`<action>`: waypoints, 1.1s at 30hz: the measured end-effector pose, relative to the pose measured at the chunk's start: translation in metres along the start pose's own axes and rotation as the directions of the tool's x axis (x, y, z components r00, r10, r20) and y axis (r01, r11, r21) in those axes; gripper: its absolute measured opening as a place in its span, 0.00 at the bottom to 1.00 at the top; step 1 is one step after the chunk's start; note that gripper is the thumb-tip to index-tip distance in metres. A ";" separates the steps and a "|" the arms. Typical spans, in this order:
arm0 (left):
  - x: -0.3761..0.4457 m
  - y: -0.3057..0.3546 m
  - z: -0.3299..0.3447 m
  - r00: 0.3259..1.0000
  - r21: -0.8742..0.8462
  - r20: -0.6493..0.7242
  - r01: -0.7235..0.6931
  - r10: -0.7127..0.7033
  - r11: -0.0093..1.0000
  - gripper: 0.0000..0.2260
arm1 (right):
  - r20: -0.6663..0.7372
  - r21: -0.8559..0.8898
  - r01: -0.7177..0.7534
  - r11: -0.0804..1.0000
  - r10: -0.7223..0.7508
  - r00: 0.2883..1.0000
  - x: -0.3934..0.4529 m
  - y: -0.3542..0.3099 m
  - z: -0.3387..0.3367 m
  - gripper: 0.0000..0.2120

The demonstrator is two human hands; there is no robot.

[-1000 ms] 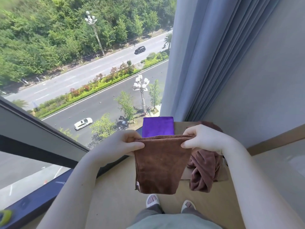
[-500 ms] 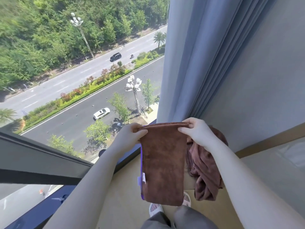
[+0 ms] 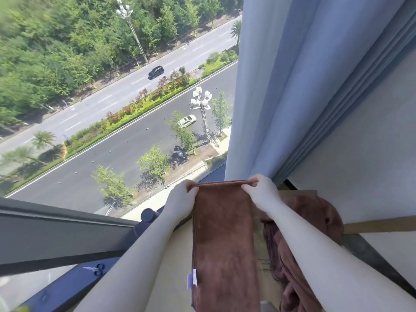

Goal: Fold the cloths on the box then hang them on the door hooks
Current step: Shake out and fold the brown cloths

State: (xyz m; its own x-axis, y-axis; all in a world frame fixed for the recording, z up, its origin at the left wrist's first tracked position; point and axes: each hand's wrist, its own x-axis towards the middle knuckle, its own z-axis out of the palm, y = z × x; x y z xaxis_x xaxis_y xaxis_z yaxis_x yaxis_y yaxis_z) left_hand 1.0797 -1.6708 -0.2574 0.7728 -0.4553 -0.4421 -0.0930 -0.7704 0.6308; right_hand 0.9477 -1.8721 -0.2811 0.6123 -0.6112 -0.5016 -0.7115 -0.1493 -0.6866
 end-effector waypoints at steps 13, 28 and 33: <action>0.079 -0.030 0.051 0.983 0.015 0.040 0.179 -0.180 0.984 0.08 | 0.066 -0.194 -0.150 0.969 0.166 0.984 0.075 0.045 0.037 0.06; 0.045 0.008 0.069 0.994 0.117 -0.096 -0.042 0.053 0.992 0.14 | 0.072 -0.025 -0.017 1.000 0.018 0.997 0.061 0.043 -0.040 0.04; 0.005 0.053 0.108 0.976 -0.012 0.124 -0.180 0.180 0.984 0.11 | -0.044 -0.094 0.004 0.996 -0.008 0.999 0.026 0.067 -0.082 0.03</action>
State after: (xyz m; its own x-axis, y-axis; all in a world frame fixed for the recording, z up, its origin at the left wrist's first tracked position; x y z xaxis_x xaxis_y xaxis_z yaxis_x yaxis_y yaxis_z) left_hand 1.0111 -1.7627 -0.2949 0.6598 -0.6383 -0.3965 -0.2228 -0.6701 0.7080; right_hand 0.8879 -1.9618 -0.2975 0.6021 -0.6436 -0.4725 -0.7386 -0.2243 -0.6357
